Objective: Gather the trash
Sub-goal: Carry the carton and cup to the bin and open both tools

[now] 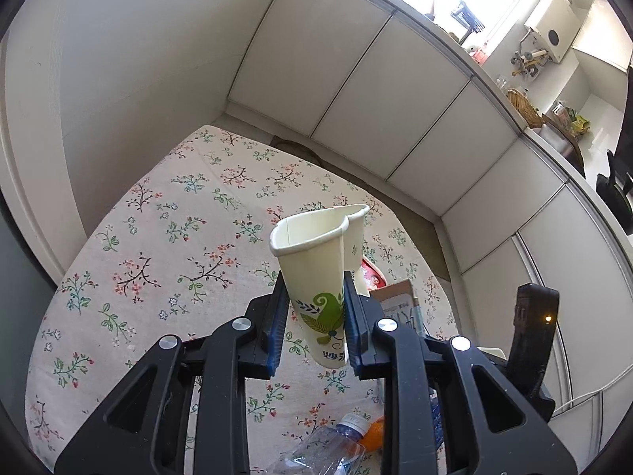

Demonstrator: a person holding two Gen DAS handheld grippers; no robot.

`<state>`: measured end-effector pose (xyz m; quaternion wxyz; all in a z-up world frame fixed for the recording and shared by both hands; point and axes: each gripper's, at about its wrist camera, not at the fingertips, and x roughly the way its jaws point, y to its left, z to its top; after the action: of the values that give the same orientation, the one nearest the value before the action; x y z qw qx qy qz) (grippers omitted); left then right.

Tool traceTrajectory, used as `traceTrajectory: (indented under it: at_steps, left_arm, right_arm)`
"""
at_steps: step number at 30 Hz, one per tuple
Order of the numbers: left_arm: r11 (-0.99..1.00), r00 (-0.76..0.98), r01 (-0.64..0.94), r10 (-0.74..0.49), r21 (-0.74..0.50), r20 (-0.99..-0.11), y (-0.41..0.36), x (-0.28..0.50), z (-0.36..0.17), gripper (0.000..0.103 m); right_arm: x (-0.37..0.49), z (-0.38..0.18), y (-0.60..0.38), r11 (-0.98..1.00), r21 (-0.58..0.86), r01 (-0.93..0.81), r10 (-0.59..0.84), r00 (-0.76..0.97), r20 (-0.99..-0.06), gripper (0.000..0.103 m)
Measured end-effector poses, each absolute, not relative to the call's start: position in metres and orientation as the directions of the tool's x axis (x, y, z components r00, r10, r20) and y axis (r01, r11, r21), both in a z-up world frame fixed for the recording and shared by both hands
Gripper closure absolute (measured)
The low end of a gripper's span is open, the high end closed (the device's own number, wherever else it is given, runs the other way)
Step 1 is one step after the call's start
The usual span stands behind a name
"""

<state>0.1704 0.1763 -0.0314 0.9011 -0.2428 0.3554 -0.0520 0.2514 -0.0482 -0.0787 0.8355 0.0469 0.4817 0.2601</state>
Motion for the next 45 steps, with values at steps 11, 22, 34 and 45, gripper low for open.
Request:
traceTrajectory:
  at_steps: [11, 22, 34, 45]
  left_arm:
    - [0.881, 0.767, -0.034, -0.279, -0.471, -0.577, 0.161, 0.159, -0.009, 0.079]
    - [0.873, 0.765, 0.035, -0.337, -0.487, -0.549, 0.121, 0.150, 0.002, 0.079]
    - [0.873, 0.732, 0.149, -0.413, -0.465, -0.541, 0.047, 0.144, 0.004, 0.079]
    - [0.855, 0.661, 0.256, -0.496, -0.452, -0.563, -0.042, 0.142, -0.003, 0.079]
  right_arm:
    - [0.217, -0.016, -0.085, 0.885, 0.281, -0.371, 0.455, 0.560, -0.693, 0.071]
    - [0.180, 0.020, -0.152, 0.932, 0.229, -0.282, 0.363, 0.684, -0.633, 0.071]
    - [0.147, 0.035, -0.242, 0.974, 0.202, -0.103, 0.206, 0.772, -0.601, 0.071]
    - [0.126, 0.003, -0.348, 0.970, 0.209, 0.126, 0.049, 0.737, -0.674, 0.071]
